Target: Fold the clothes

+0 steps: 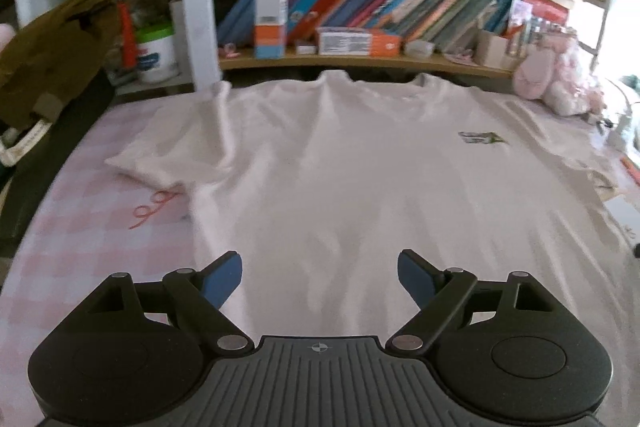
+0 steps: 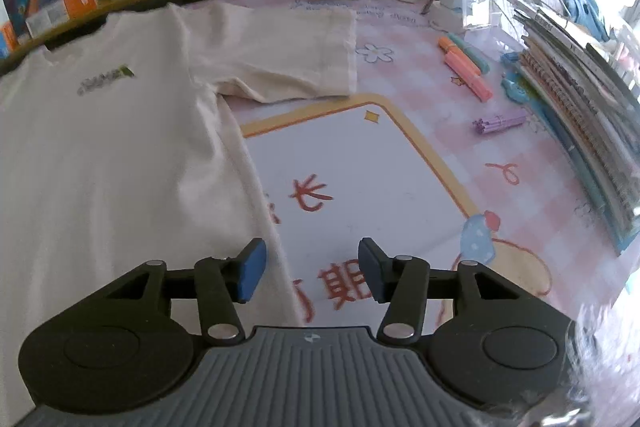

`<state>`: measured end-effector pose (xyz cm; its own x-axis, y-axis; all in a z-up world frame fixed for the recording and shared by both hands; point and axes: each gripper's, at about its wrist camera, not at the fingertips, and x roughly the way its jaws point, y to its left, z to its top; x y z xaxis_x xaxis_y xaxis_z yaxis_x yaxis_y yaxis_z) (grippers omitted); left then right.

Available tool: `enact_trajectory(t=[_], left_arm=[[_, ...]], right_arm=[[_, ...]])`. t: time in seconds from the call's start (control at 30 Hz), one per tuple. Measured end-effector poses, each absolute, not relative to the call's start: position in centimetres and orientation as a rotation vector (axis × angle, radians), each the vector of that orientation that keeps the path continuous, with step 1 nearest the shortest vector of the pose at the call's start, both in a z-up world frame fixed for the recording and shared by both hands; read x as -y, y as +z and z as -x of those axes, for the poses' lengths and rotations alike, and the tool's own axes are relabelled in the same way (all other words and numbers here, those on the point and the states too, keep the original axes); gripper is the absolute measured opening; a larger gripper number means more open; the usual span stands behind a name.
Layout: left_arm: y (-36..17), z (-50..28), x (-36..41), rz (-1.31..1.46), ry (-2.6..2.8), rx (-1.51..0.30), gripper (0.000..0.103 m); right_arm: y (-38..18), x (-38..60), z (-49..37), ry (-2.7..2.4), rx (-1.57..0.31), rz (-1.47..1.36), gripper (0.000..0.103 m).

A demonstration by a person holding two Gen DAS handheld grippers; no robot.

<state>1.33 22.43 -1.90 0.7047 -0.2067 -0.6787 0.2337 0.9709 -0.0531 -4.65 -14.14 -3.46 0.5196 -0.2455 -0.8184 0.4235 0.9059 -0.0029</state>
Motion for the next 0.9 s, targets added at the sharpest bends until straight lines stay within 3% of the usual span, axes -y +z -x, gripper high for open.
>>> enact_trajectory(t=[0.43, 0.9], left_arm=[[-1.9, -1.4, -19.9, 0.035, -0.362, -0.774, 0.088], [-1.7, -0.7, -16.9, 0.005, -0.382, -0.787, 0.089]], right_arm=[[0.0, 9.3, 6.4, -0.358, -0.856, -0.27, 0.074], [0.2, 9.4, 6.4, -0.314, -0.856, -0.267, 0.076]])
